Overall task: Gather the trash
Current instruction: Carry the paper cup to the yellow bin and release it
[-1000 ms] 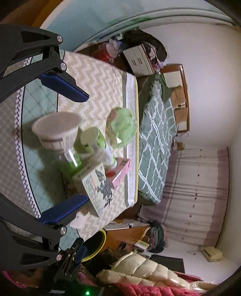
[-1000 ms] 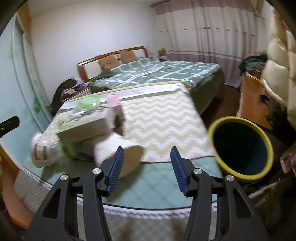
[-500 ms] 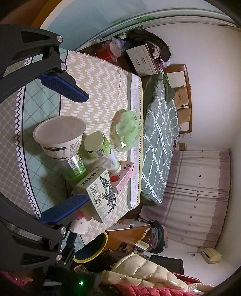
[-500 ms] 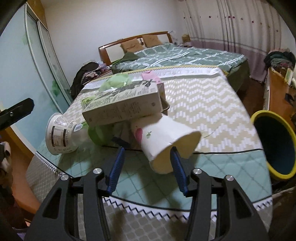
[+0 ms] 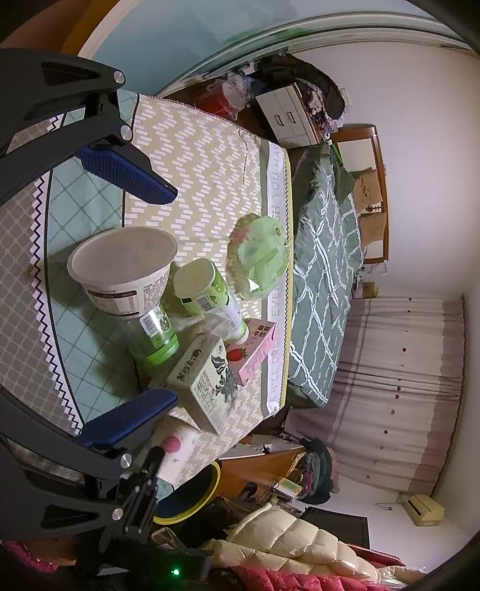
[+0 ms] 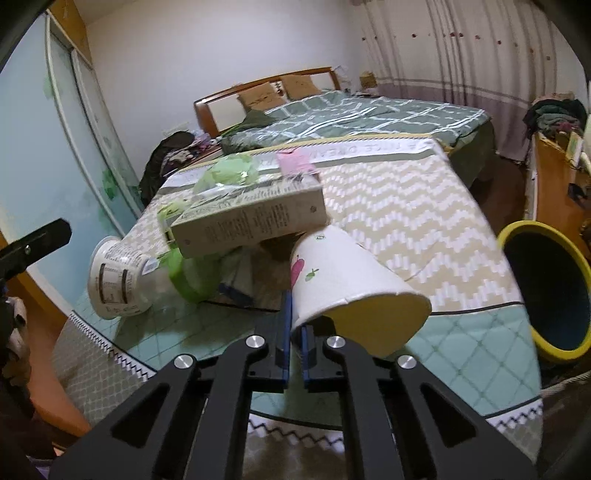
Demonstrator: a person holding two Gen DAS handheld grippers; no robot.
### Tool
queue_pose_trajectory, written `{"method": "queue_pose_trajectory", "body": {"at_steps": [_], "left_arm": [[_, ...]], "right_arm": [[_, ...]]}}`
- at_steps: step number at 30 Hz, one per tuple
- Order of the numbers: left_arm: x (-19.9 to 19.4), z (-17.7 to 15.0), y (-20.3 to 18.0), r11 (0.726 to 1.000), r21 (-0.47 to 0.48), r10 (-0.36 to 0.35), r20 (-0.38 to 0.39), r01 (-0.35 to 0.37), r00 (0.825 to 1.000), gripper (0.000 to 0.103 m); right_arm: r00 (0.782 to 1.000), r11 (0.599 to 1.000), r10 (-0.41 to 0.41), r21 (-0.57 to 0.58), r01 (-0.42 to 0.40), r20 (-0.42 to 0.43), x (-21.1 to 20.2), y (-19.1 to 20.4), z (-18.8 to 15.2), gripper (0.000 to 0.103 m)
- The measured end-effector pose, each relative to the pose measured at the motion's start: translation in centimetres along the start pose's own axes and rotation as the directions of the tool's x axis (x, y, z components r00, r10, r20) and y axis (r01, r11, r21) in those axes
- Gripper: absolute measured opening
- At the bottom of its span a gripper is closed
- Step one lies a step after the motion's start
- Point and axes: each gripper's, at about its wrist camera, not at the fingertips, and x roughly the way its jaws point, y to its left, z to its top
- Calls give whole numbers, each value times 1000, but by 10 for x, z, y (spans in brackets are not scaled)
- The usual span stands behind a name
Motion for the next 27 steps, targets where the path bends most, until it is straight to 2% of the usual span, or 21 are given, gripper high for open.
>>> {"method": "queue_pose_trajectory", "body": {"at_steps": [9,12,19,27], "left_arm": [[3,0,-9,1000,16,-10,-7,10,1000,98],[5,0,-14,1000,25,-16,-15,17,1000,98],[15,-1,-21,999,37,-25,-40,27,999,98],[20,-1,-28,998,54,-31,-53,34,998,98]], "right_arm": [[994,995,-89,42,87,61,-18,-27,7,4],[987,988,-143,70,138,78,-24,-44,11,4],[947,947,-299,156,280,114,-37,-95,24,4],[902,882,-430,234,410,40,-21,-164,33,4]]}}
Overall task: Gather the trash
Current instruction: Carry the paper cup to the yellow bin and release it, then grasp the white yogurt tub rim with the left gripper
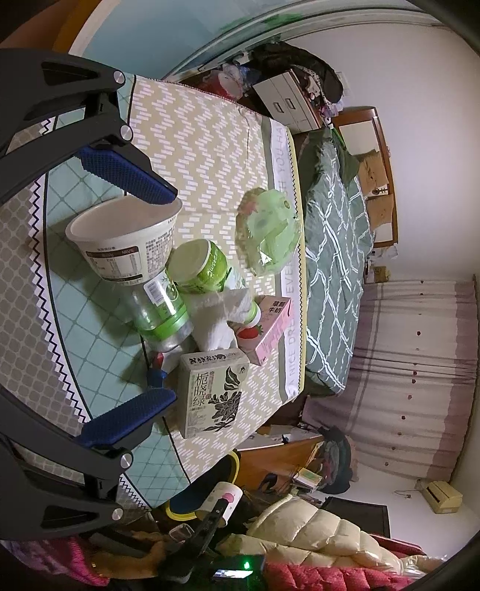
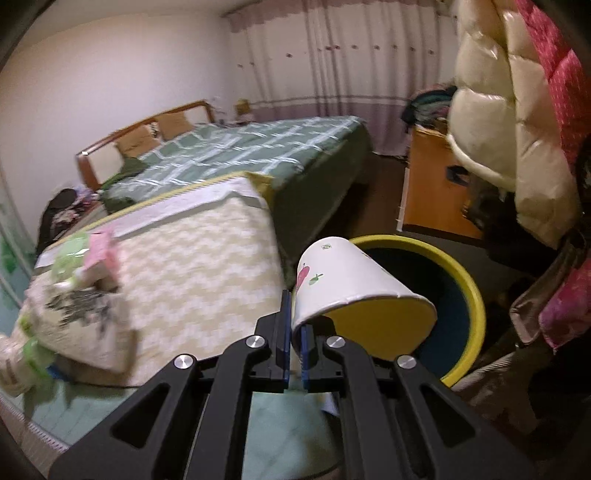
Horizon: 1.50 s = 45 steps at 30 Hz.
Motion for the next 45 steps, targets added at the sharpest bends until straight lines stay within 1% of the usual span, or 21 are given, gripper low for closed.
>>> {"method": "queue_pose_trajectory", "body": {"at_steps": [3,5,8,10,12,15,18,21,25,28,29,31,33,35,36,39,41,44,45], "left_arm": [[3,0,-1,1000,2,2,-7,-2,1000,98],[4,0,-2,1000,4,1,-10,-1,1000,98],[5,-1,-2,1000,4,0,-13,0,1000,98],[6,-1,-2,1000,3,0,-13,0,1000,98],[6,-1,-1,1000,1,-1,-15,1,1000,98],[10,-2,1,1000,-5,1,-23,-1,1000,98],[14,-4,6,1000,-16,0,-29,-1,1000,98],[19,-8,12,999,-26,20,-44,-22,999,98],[28,-17,22,999,-39,35,-70,-38,997,98],[37,-23,28,998,-60,29,-94,-35,995,98],[39,-24,30,997,-65,25,-100,-32,995,97],[43,-27,32,997,-68,18,-111,-26,994,90],[45,-27,33,997,-65,21,-118,-29,993,82],[45,-27,33,997,-61,32,-120,-39,992,79],[45,-28,33,997,-61,34,-119,-42,992,74],[42,-28,36,997,-67,38,-121,-46,992,64],[40,-27,38,996,-69,42,-121,-51,992,60],[37,-29,41,996,-75,28,-128,-38,991,54],[36,-29,41,997,-76,24,-130,-34,991,53]], "right_arm": [[999,999,-37,13,38,-29,20,-11,7,4],[998,999,-36,32,38,-54,31,-17,9,4],[996,996,-66,48,68,-57,38,-24,13,5],[996,995,-68,63,72,-59,39,-27,14,8],[996,995,-77,61,80,-51,37,-26,14,15],[996,995,-75,68,77,-39,35,-24,12,23],[996,994,-85,62,86,-24,31,-21,12,26],[996,995,-88,55,89,-19,31,-17,12,30],[996,994,-92,55,93,-20,32,-16,12,30],[995,994,-94,59,95,-23,32,-17,12,30],[995,994,-94,61,95,-25,33,-17,12,30],[995,994,-94,61,95,-27,33,-18,13,30],[995,994,-92,59,93,-28,33,-18,13,30],[996,994,-90,60,92,-26,33,-17,13,30],[996,994,-89,59,90,-26,33,-17,13,30],[996,995,-86,58,87,-23,33,-16,13,30],[996,995,-84,60,86,-22,33,-17,13,30],[996,995,-85,58,86,-23,33,-17,13,30],[996,994,-86,59,87,-23,33,-17,13,30]]}}
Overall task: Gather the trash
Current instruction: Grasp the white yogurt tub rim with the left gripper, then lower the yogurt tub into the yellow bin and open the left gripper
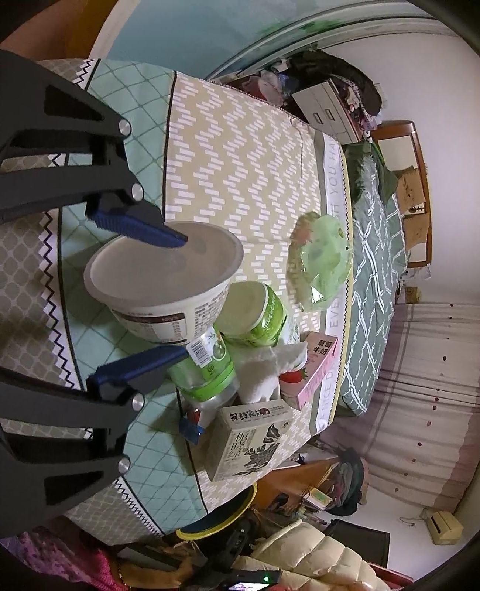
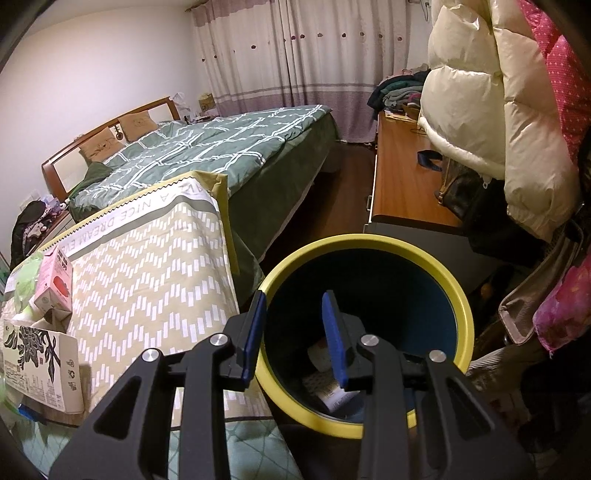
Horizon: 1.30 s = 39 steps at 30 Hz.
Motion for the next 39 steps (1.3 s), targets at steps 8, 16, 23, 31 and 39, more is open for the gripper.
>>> {"method": "queue_pose_trajectory", "body": {"at_steps": [8,16,23,31,39], "left_arm": [[-1,-2,-2,1000,9,-27,-8,27,1000,22],[-10,-1,-10,999,50,-12,32,10,999,6],[-29,15,-33,992,124,-33,83,22,996,6],[-40,55,-97,960,262,-140,146,98,979,6],[-1,93,-211,870,412,-319,47,273,947,6]], "right_arm": [[1000,1000,2,-2,-2,0,0,0,0,30],[1000,1000,5,-6,-5,8,-2,1,1,30],[999,1000,10,-8,-10,54,-15,-3,0,30],[989,999,-35,-3,35,142,-51,-27,2,30],[979,997,-70,23,67,189,-84,-66,-14,30]]}}
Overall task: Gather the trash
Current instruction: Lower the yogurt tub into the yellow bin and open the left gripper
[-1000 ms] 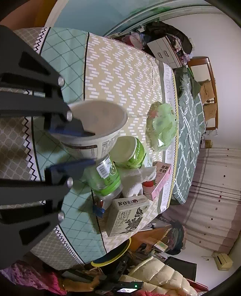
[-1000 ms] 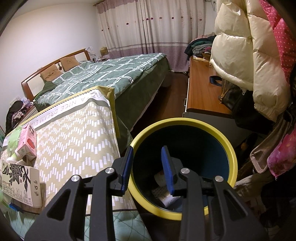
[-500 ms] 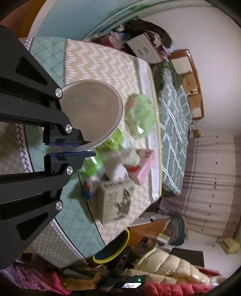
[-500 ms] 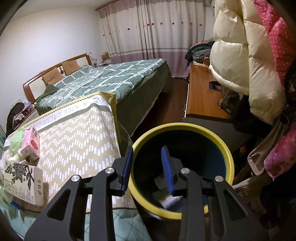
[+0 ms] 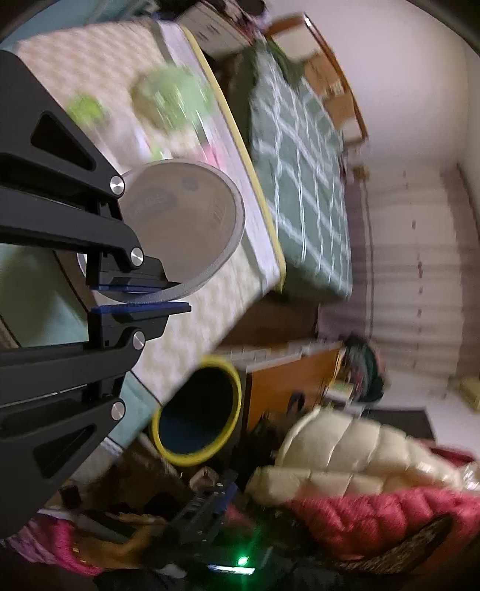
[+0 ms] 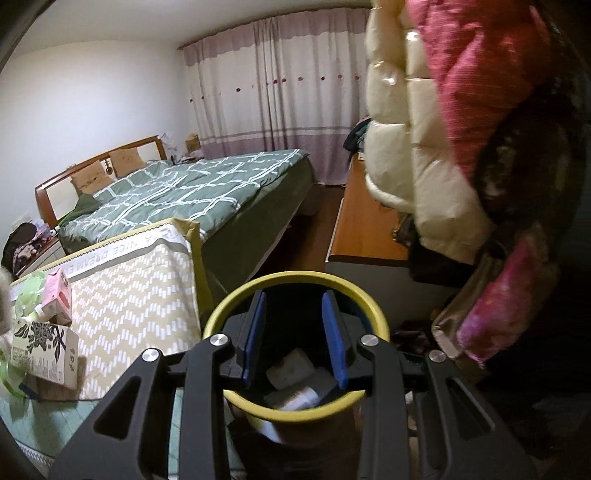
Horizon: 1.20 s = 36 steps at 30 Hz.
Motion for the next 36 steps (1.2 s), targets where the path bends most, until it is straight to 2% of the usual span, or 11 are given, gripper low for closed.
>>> {"method": "queue_pose_trajectory", "body": {"at_steps": [5,9,18,26,31,35,36], "left_arm": [[60,34,-59,990,69,-117,-66,122,991,6],[110,49,-105,976,115,-167,-129,182,977,6],[204,60,-180,959,169,-176,-267,225,947,6],[251,49,-203,960,170,-151,-347,221,926,6],[265,47,-198,966,126,-162,-384,225,909,7],[268,45,-193,967,108,-170,-392,229,904,7],[269,46,-192,968,103,-172,-393,229,904,18]], "right_arm": [[1000,1000,-6,14,6,1,-17,-19,-13,30],[1000,1000,0,6,0,-11,-25,-28,-25,30],[1000,998,-12,54,13,-23,-31,-58,-39,30],[999,996,-17,88,19,-27,-32,-73,-43,30],[1000,996,-14,87,16,-24,-36,-70,-41,30],[1000,996,-14,84,15,-13,-41,-68,-39,30],[1000,996,-15,83,16,-12,-42,-68,-38,30]]}}
